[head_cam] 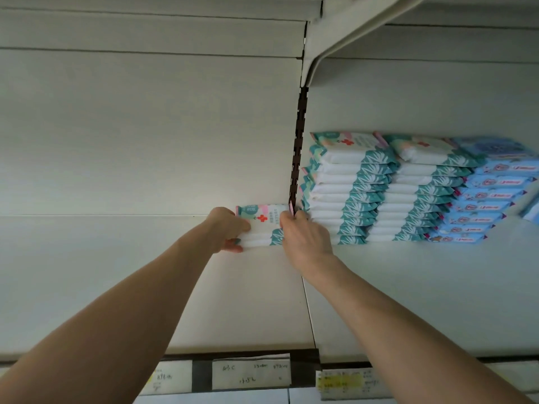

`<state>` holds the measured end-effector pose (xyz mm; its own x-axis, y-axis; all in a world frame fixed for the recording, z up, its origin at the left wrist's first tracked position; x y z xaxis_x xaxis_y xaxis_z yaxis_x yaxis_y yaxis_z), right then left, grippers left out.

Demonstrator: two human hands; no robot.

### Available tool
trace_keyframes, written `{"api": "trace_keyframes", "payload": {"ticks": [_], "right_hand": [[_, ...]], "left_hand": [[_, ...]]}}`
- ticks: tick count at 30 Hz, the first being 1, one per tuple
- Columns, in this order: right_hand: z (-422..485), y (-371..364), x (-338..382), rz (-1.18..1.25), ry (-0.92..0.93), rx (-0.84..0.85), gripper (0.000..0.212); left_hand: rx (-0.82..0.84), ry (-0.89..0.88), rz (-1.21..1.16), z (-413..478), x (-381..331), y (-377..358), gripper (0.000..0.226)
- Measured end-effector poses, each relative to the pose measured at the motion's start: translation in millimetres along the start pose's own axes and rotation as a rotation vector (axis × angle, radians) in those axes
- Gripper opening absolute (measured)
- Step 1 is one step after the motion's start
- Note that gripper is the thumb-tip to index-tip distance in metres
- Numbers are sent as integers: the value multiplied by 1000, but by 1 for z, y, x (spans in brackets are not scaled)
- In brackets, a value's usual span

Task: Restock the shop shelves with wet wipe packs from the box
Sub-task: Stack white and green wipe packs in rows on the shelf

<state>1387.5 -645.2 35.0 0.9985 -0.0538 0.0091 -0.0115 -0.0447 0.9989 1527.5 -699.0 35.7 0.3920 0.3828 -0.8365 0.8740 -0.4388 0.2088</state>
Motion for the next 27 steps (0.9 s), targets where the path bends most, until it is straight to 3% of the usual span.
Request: {"api": "trace_keyframes", "payload": {"ticks": [3,6,9,12,15,27], "right_hand": [[-2,3,-4,-49,13,2,37],[-3,4,-5,-61,24,2,41],[-1,4,0,-45,51,22,45],[3,6,6,-51,51,43,48],[4,7,8,-55,52,50,48],[-8,24,11,-86,26,48,46]], "left_hand": [[16,18,-18,1,-2,-3,43],[54,-59,23,1,-6,-1,71],[113,-118,338,0,-8,-4,86],[40,-116,763,3,-5,-8,84],[-37,-137,989,4,-4,-12,78],[-115,-142,1067,-8,-2,-3,76]]}}
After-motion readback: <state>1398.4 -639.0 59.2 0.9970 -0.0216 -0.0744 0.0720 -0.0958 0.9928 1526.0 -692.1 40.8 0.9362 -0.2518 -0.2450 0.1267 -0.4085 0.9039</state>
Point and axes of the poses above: each hand's wrist, its own z-axis towards the middle knuckle, its own y-axis out of the back of the hand, x = y × z, the point moved 4 cm from there along z, towards the middle knuckle, and after that the axes turned 15 degrees about x, right-handed, at the moved point
